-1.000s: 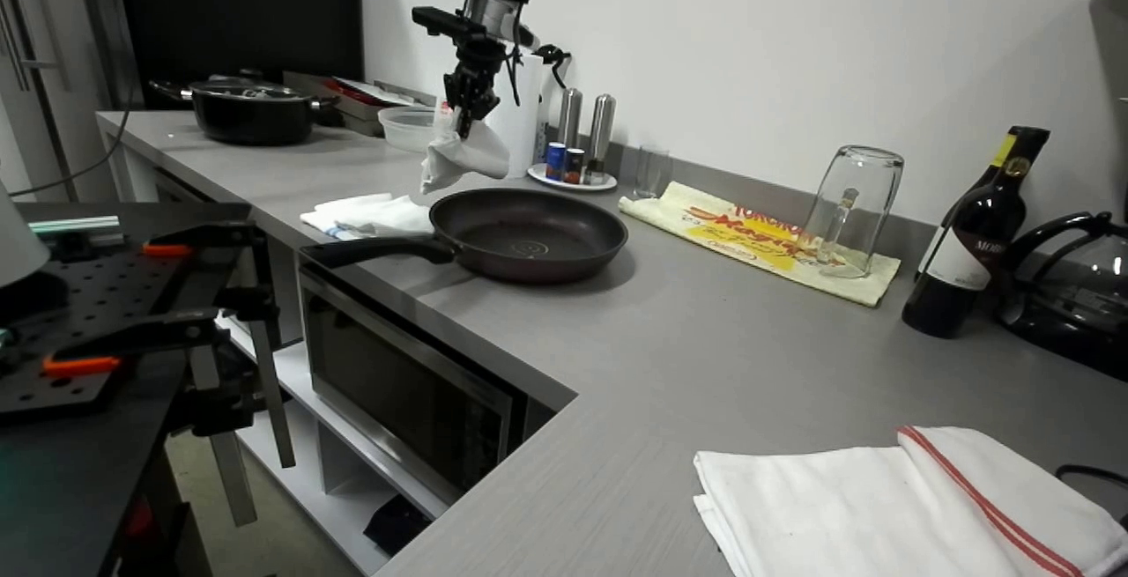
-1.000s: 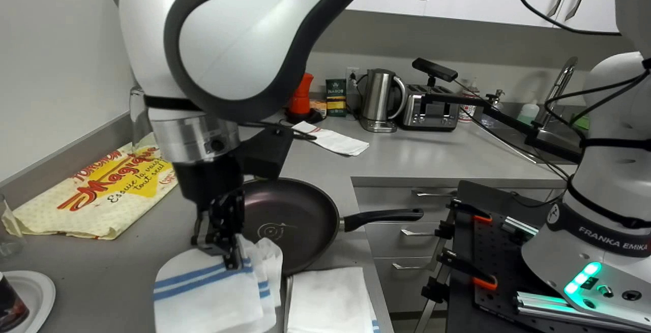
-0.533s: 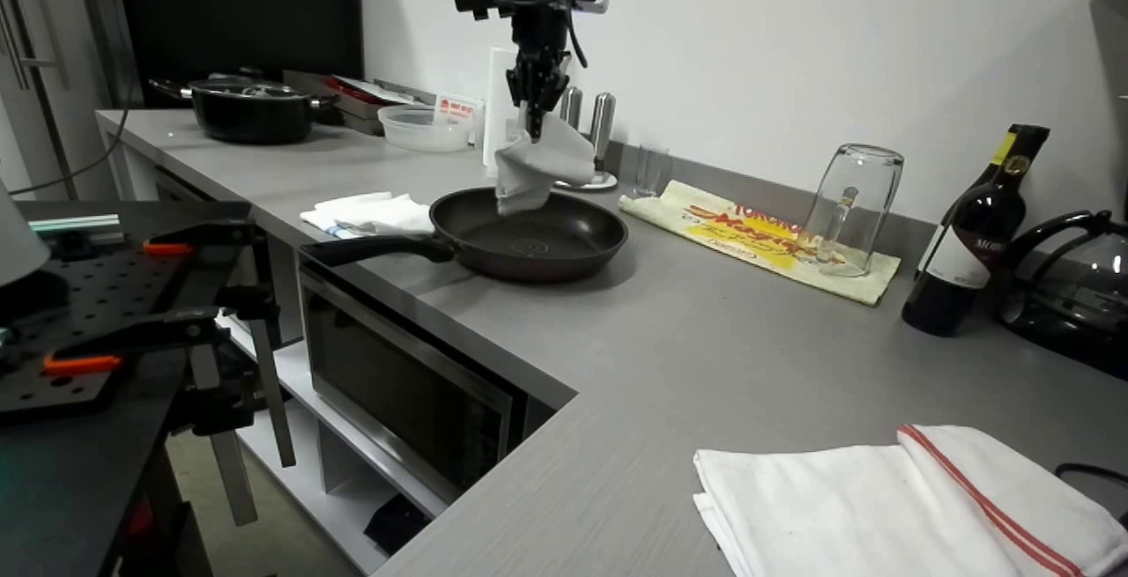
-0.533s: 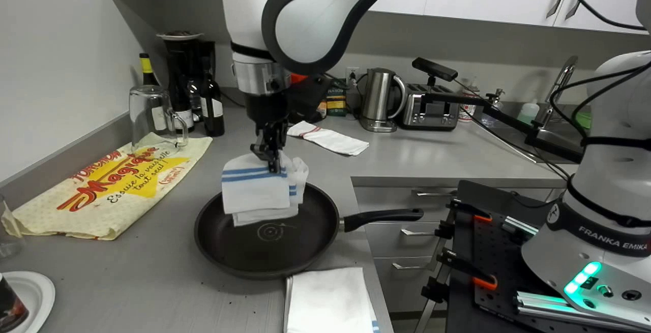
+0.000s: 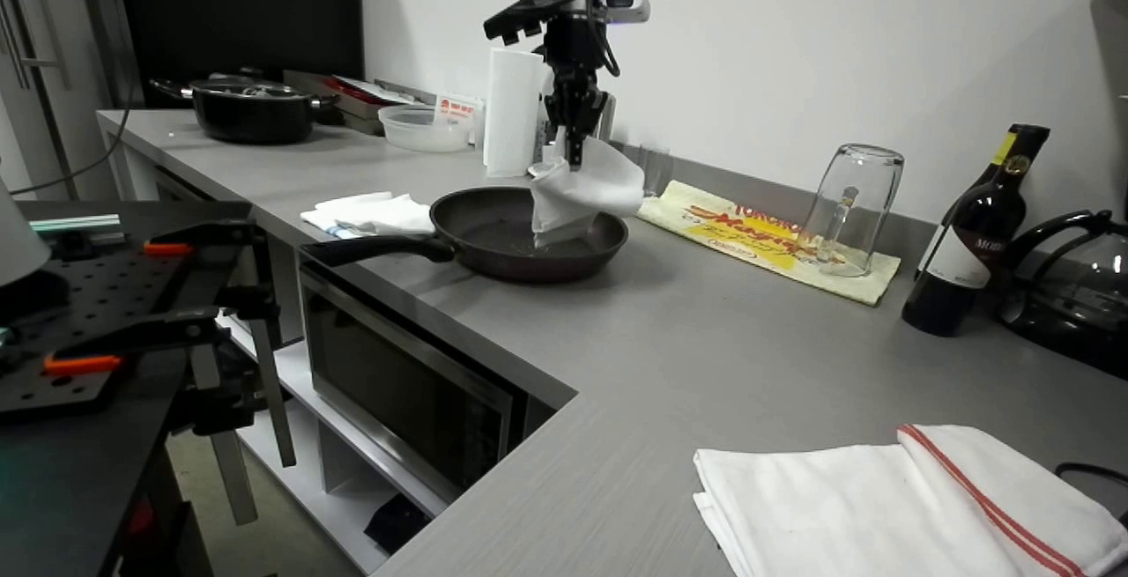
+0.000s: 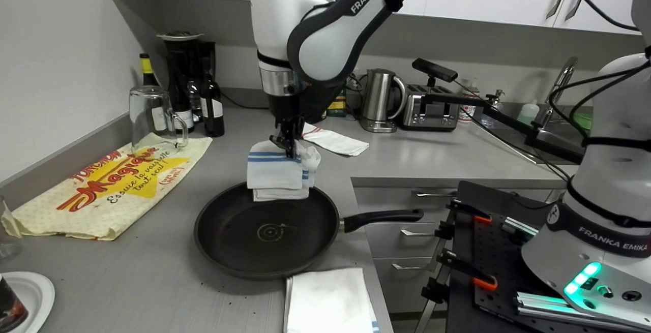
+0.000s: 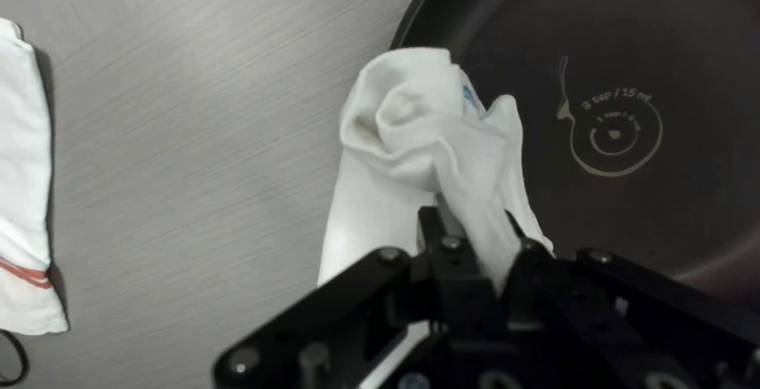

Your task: Use the towel to clean the pan

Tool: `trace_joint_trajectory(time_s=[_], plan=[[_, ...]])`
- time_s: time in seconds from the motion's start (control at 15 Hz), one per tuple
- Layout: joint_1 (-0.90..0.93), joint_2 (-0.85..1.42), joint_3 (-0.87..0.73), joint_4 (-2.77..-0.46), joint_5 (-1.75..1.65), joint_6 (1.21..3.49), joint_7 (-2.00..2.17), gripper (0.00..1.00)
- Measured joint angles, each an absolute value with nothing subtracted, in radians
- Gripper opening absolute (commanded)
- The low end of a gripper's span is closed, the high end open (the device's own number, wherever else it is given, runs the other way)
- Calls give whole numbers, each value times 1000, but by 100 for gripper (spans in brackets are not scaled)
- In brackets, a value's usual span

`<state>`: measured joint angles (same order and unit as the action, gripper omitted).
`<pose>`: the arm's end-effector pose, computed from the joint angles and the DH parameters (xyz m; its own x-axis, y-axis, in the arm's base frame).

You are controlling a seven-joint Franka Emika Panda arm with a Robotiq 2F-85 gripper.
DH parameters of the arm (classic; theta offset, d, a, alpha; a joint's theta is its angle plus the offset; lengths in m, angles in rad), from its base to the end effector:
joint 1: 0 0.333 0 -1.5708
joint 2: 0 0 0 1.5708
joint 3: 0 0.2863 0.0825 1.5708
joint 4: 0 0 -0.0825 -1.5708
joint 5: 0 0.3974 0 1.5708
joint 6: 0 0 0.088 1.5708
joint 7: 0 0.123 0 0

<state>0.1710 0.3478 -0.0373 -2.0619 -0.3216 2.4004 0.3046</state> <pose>0.5852 0.0727 0.2106 0.9968 0.0740 0.0314 0.0652 -0.9724 0.2242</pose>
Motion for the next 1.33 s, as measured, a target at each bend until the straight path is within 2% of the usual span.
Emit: trace_joint_trajectory(time_s=[0.67,1.33], plan=[[229,590,-113,-1898,-441,2431,419,2],[315,721,-177,-1795,-477,2426,461,2]])
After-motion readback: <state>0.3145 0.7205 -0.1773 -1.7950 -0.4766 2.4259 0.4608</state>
